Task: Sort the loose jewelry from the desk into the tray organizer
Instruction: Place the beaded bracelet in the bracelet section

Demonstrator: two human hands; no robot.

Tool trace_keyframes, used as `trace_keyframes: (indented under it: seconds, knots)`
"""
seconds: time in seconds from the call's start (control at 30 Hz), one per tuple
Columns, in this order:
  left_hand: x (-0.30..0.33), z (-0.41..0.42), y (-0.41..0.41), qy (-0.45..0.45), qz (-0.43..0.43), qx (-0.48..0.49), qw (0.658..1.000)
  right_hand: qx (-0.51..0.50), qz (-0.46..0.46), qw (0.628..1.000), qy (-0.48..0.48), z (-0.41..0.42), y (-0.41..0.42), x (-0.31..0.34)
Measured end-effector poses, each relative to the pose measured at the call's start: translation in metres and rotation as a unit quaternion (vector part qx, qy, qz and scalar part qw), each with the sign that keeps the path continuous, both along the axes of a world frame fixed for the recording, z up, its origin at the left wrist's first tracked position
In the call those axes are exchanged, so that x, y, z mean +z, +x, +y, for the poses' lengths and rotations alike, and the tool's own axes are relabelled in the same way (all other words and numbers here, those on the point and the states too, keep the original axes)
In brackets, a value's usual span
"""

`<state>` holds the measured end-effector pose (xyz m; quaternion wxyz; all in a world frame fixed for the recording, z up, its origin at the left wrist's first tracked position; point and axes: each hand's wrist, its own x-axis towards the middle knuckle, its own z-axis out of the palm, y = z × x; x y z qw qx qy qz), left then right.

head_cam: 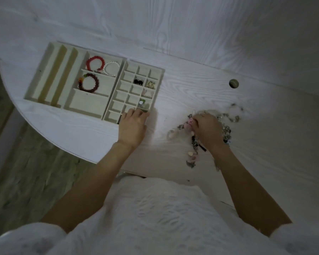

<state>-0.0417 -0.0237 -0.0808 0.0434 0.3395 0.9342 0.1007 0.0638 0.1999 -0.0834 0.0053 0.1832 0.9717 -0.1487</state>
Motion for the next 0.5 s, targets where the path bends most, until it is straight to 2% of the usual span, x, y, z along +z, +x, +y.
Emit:
trace_keyframes:
  seconds: [0.07, 0.17, 0.27, 0.5]
  knots:
    - [0.0, 0.001, 0.001, -0.004, 0.006, 0.008, 1.0, -0.053, -0.022, 0.997, -0.05, 0.01, 0.001, 0.001]
    - [-0.001, 0.003, 0.004, -0.008, 0.016, 0.024, 1.0, -0.133, 0.01, 0.981, -0.143, 0.03, 0.007, 0.003]
    - [0.001, 0.006, 0.006, -0.015, 0.013, 0.037, 0.999, -0.159, 0.03, 0.96, -0.23, 0.041, 0.016, 0.011]
    - [0.003, 0.007, 0.008, -0.013, -0.006, 0.043, 0.999, -0.118, 0.125, 0.961, -0.216, 0.038, 0.029, 0.031]
